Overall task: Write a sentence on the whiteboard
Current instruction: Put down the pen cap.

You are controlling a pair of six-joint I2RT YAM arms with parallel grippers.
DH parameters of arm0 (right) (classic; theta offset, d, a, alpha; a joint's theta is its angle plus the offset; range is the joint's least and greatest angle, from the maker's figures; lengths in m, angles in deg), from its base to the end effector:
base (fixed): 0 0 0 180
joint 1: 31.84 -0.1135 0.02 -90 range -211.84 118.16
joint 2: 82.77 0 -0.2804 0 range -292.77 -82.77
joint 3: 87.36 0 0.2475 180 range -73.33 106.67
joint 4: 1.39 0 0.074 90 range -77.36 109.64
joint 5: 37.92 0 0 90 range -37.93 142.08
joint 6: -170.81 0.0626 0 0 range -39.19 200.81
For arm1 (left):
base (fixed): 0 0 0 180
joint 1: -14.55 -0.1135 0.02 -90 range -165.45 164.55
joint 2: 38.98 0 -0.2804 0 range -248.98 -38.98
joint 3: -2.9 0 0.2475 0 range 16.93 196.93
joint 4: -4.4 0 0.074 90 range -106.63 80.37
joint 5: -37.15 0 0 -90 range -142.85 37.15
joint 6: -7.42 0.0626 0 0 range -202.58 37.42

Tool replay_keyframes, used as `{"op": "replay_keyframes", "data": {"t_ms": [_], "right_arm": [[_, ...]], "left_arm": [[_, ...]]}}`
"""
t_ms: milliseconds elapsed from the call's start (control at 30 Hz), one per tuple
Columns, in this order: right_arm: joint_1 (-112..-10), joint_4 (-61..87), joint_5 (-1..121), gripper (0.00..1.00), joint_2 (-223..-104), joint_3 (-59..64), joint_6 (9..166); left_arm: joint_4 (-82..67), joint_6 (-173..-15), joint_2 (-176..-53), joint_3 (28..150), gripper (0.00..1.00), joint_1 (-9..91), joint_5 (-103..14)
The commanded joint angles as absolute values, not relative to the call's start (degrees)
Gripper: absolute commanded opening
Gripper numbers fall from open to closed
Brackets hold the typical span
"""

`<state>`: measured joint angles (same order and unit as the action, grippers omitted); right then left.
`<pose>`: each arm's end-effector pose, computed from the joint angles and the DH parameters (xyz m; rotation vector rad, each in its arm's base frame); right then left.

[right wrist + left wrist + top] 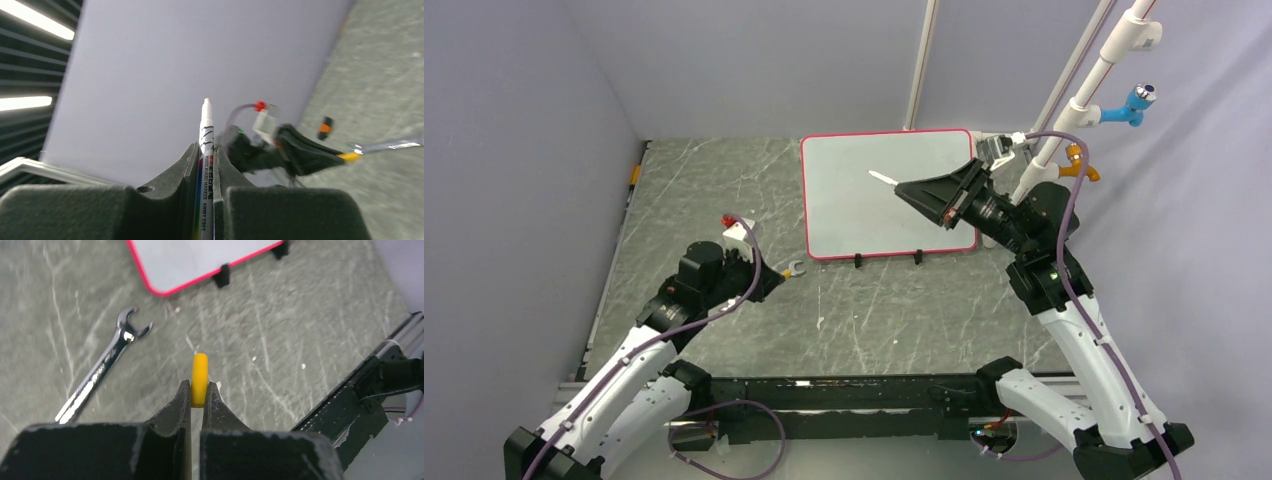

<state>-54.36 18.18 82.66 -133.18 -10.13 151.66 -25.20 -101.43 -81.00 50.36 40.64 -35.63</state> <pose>0.1624 0.1018 0.4574 0.2065 1.7005 1.6582 0.1536 -0.0959 0.2699 0.3306 2.0367 -0.7955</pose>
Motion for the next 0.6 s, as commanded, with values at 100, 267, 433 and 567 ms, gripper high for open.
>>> {"op": "replay_keyframes", "data": {"t_ms": [100,267,433,567], "right_arm": [[-52.64,-3.38,86.96,0.0,-133.44,-12.18,171.22],[-52.4,-6.79,87.44,0.0,-133.67,-12.6,173.17],[-52.4,-10.06,87.93,0.0,-133.98,-14.01,175.65],[-52.4,-9.44,86.54,0.0,-133.49,-13.95,174.92]], "left_arm": [[-24.64,-109.75,-81.52,44.61,0.0,41.04,-43.47],[-21.77,-112.83,-82.44,40.54,0.0,41.59,-45.45],[-20.33,-115.93,-83.82,37.31,0.0,42.79,-48.43],[-20.15,-118.02,-85.03,36.03,0.0,44.11,-50.74]]}}
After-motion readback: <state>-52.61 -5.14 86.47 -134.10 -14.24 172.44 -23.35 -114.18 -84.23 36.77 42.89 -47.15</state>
